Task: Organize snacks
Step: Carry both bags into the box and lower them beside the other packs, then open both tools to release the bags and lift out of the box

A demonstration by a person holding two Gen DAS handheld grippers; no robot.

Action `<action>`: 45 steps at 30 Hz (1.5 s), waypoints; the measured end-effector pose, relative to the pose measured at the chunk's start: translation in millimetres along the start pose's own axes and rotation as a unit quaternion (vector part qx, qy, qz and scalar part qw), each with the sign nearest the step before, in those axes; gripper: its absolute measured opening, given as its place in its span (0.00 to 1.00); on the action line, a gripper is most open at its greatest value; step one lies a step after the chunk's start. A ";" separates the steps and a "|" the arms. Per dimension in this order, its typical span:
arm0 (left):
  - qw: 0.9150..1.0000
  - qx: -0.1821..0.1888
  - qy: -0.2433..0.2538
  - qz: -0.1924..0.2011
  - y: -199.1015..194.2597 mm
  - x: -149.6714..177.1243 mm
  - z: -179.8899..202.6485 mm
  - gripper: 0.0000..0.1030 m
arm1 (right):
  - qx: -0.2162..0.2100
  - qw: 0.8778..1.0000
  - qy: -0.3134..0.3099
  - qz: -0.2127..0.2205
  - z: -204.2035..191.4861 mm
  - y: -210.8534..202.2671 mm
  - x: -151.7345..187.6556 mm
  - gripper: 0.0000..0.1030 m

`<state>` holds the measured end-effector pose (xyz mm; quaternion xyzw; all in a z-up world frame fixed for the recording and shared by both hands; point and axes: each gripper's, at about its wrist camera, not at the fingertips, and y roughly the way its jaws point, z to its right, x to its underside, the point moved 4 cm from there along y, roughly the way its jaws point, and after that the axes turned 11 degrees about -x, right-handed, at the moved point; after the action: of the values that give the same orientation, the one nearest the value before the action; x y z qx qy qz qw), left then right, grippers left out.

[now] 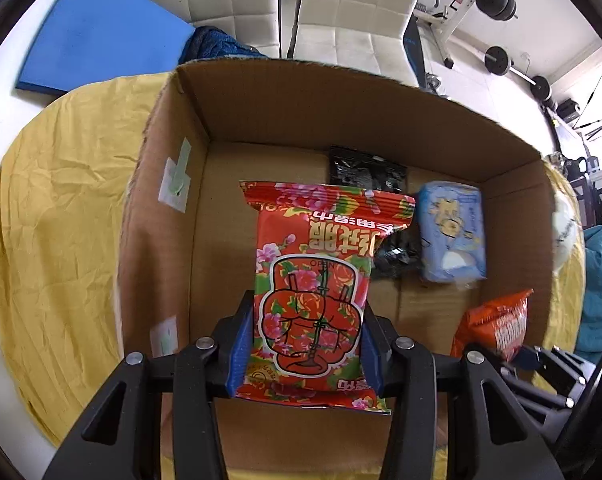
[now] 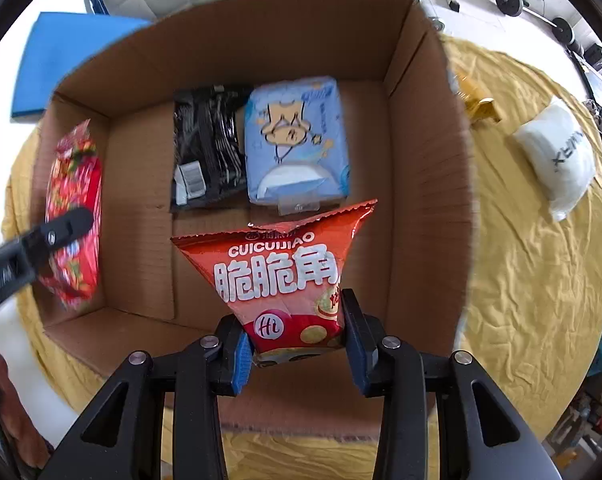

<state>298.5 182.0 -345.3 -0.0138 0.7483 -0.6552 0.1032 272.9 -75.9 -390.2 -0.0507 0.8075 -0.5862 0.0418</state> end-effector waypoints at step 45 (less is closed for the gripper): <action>0.999 -0.009 0.025 -0.045 30.8 -47.9 2.2 0.49 | 0.042 0.998 0.027 -0.036 -2.5 31.6 -35.9 0.72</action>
<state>349.2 191.7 -369.3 -0.0320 0.7553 -0.6523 0.0550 307.1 -59.2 -419.2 -0.0623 0.7806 -0.6219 0.0006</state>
